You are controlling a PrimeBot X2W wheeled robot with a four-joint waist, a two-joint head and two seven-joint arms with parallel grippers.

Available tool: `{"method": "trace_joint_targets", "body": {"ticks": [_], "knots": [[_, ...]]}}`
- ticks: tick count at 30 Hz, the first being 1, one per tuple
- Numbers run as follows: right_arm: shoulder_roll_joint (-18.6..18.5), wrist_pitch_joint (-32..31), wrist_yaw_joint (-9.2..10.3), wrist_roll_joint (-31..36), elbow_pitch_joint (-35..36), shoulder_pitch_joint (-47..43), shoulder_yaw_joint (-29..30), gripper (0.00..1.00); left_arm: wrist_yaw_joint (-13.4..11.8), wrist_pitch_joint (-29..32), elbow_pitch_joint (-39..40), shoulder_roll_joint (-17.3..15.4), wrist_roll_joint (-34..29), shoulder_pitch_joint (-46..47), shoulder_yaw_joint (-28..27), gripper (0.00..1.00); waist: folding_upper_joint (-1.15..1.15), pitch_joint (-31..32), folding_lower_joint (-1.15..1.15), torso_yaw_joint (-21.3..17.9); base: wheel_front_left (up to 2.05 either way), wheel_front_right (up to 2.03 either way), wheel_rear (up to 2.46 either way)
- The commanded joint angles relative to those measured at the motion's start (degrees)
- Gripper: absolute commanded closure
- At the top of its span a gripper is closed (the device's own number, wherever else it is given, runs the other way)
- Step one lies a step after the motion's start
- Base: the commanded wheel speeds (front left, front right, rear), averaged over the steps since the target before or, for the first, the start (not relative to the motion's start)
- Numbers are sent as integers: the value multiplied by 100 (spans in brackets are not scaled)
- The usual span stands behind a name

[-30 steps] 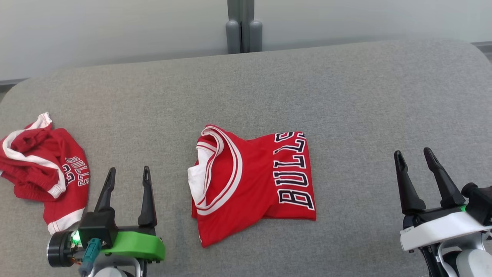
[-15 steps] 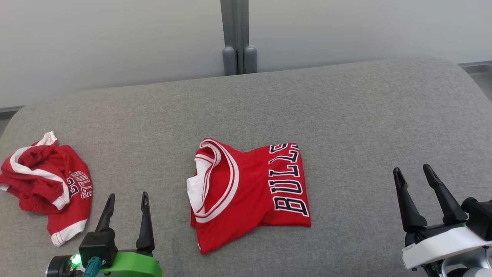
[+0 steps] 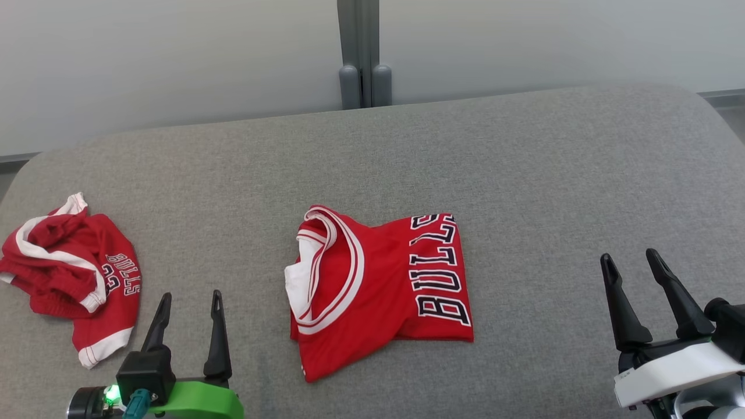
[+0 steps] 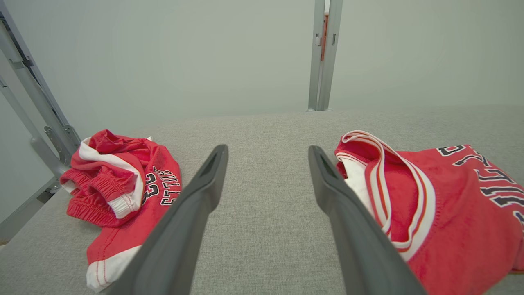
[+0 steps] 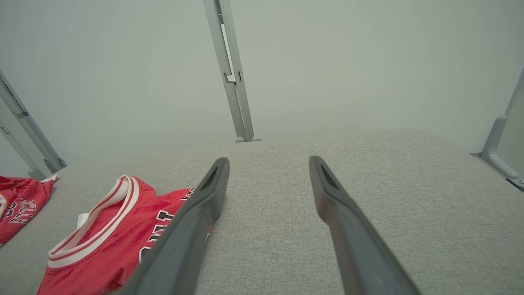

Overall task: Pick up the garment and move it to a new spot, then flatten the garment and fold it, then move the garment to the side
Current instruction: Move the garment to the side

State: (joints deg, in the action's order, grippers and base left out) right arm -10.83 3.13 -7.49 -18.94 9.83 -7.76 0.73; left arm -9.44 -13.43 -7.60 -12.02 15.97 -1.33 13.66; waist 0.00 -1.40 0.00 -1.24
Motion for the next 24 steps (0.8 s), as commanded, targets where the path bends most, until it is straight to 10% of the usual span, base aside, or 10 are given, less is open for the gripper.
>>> {"method": "trace_joint_targets", "body": {"ticks": [1,11,24], "knots": [[-12,-2,0,29,18,6,19,0,-32,-25,30,-45,3,98,12,0,0,-34,0,28,0,0,0],[-235,-152,0,-128,-302,467,-249,0,-12,-104,311,48,-181,768,123,0,0,-849,0,425,0,0,0],[-223,238,0,-638,-2637,1916,-1823,0,146,-177,120,467,-323,1627,243,0,0,-1584,0,981,0,0,0]]}}
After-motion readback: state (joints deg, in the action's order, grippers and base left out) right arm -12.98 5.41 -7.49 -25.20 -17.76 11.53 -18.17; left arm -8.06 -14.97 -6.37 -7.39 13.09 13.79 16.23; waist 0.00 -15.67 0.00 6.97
